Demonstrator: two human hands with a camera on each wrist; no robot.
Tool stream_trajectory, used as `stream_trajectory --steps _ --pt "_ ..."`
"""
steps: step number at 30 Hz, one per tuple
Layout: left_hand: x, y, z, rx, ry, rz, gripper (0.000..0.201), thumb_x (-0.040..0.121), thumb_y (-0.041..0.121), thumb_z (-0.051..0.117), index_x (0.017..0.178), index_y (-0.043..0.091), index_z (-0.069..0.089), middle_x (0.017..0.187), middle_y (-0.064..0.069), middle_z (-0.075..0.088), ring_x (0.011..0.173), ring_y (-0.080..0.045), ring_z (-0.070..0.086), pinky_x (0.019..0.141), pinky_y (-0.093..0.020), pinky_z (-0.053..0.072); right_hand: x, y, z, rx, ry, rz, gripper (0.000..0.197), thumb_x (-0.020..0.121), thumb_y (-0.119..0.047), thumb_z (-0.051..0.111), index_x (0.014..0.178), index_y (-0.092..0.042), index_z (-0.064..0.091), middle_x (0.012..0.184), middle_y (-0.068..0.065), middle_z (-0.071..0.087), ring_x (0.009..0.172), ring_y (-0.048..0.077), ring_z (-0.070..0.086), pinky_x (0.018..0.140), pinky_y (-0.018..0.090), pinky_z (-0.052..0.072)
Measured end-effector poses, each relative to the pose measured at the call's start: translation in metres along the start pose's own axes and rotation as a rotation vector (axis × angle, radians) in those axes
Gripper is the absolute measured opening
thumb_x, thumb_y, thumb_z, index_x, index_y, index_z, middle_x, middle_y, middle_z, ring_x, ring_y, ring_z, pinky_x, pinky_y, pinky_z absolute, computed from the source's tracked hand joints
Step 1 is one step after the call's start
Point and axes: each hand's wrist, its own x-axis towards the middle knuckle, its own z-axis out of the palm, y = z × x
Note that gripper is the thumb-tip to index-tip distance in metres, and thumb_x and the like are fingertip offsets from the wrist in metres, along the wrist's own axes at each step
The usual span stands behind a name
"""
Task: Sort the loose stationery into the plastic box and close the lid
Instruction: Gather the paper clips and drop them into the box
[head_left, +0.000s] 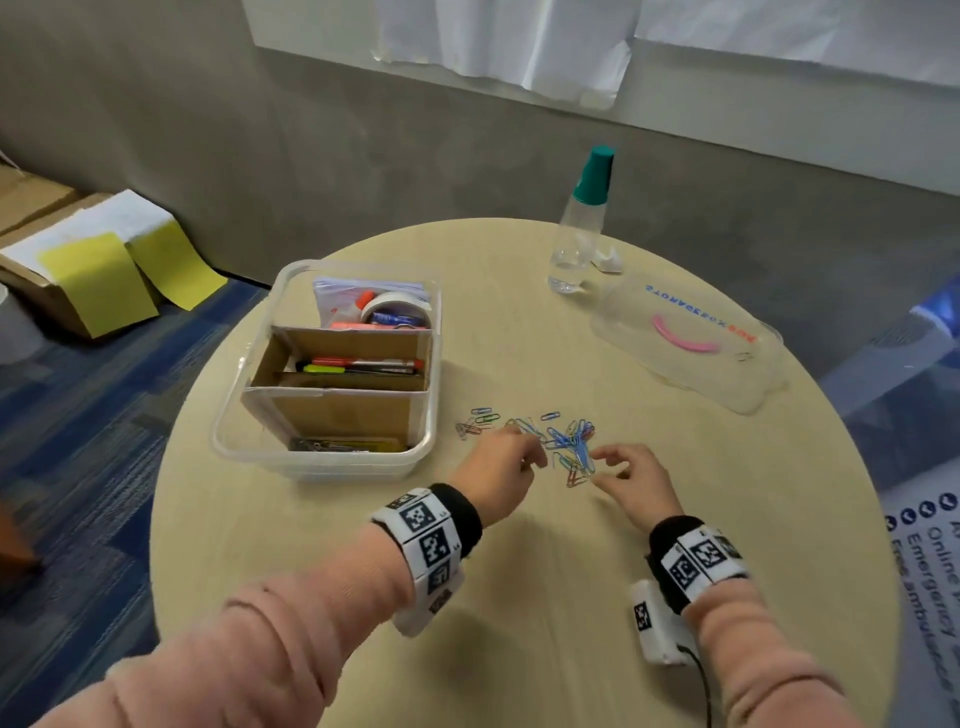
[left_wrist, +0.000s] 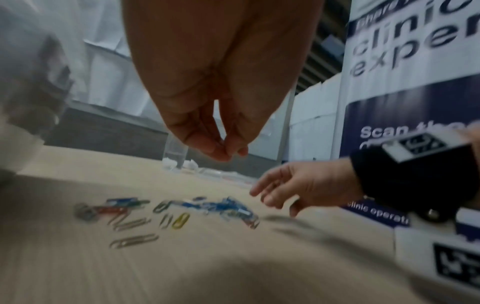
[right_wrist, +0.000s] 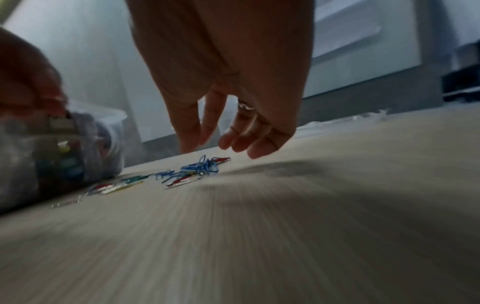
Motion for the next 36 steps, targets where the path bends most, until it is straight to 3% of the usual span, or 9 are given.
stream_trajectory --steps 2,5,12,19,21,25,27,32,36 --pt "0.014 -0.005 0.013 0.019 -0.008 -0.073 0.032 0.088 0.001 0.043 0.108 0.012 0.065 0.111 -0.009 0.057 0.103 -0.023 0.054 0.080 -0.021 0.036 0.010 -0.003 0.003 -0.052 0.000 -0.007 0.026 0.076 -0.019 0.075 0.100 -0.011 0.067 0.097 0.003 0.049 0.088 0.016 0.051 0.072 0.015 0.033" --pt "0.038 -0.009 0.025 0.038 0.010 -0.157 0.032 0.089 0.000 0.043 0.111 0.011 0.063 0.117 -0.010 0.054 0.108 -0.025 0.053 0.087 -0.025 0.038 0.028 -0.012 0.013 -0.199 -0.017 0.079 0.032 0.077 -0.037 0.071 0.095 -0.012 0.063 0.103 0.006 0.057 0.101 0.023 0.056 0.085 0.028 0.042" --pt "0.088 0.000 0.041 0.106 -0.079 -0.161 0.028 0.090 0.008 0.052 0.117 0.010 0.060 0.121 -0.011 0.052 0.112 -0.026 0.051 0.093 -0.029 0.040 0.040 -0.017 0.022 -0.213 -0.068 0.154 0.012 0.082 -0.021 0.061 0.082 -0.011 0.068 0.099 0.013 0.068 0.093 0.032 0.063 0.076 0.031 0.048" --pt "0.103 0.004 0.051 0.251 -0.145 -0.225 0.021 0.087 0.013 0.057 0.107 0.009 0.064 0.116 -0.011 0.055 0.108 -0.027 0.055 0.090 -0.031 0.042 0.044 0.015 -0.010 0.150 -0.181 0.143 0.013 0.077 -0.017 0.074 0.071 -0.015 0.063 0.067 -0.003 0.061 0.065 0.011 0.054 0.067 0.019 0.037" --pt "0.101 0.005 0.053 0.285 -0.151 -0.236 0.020 0.088 0.015 0.054 0.105 0.009 0.064 0.114 -0.011 0.057 0.106 -0.027 0.055 0.088 -0.032 0.043 0.042 0.021 -0.021 0.281 -0.244 0.089 0.009 0.079 -0.009 0.070 0.075 -0.013 0.064 0.069 -0.002 0.062 0.064 0.009 0.054 0.067 0.020 0.042" --pt "0.091 0.007 0.056 0.393 -0.192 -0.268 0.023 0.089 0.014 0.047 0.103 0.004 0.063 0.112 -0.014 0.059 0.102 -0.030 0.058 0.086 -0.036 0.046 0.038 0.025 -0.042 0.421 -0.345 0.008 0.008 0.086 -0.006 0.063 0.090 -0.007 0.069 0.074 -0.008 0.065 0.062 -0.005 0.057 0.058 0.008 0.044" --pt "0.086 0.007 0.058 0.426 -0.204 -0.270 0.024 0.089 0.014 0.046 0.106 0.003 0.060 0.114 -0.015 0.057 0.105 -0.031 0.057 0.085 -0.035 0.045 0.037 0.024 -0.049 0.542 -0.379 0.027 0.011 0.088 -0.005 0.058 0.087 -0.011 0.067 0.079 -0.007 0.065 0.070 0.000 0.057 0.064 0.014 0.047" --pt "0.077 0.006 0.062 0.364 -0.189 -0.281 0.021 0.092 0.014 0.046 0.107 0.006 0.057 0.115 -0.012 0.058 0.104 -0.027 0.056 0.085 -0.033 0.044 0.031 0.012 -0.056 1.243 -0.545 0.246 0.017 0.088 -0.010 0.046 0.079 -0.008 0.060 0.086 0.008 0.072 0.090 0.020 0.068 0.076 0.032 0.052" --pt "0.070 0.007 0.063 0.194 -0.139 -0.322 0.028 0.090 0.014 0.050 0.118 0.011 0.057 0.115 -0.008 0.062 0.105 -0.023 0.057 0.087 -0.028 0.044 0.025 0.007 -0.048 1.433 -0.551 0.364 0.020 0.080 -0.016 0.045 0.070 -0.009 0.061 0.066 0.009 0.066 0.066 0.025 0.069 0.060 0.027 0.056"
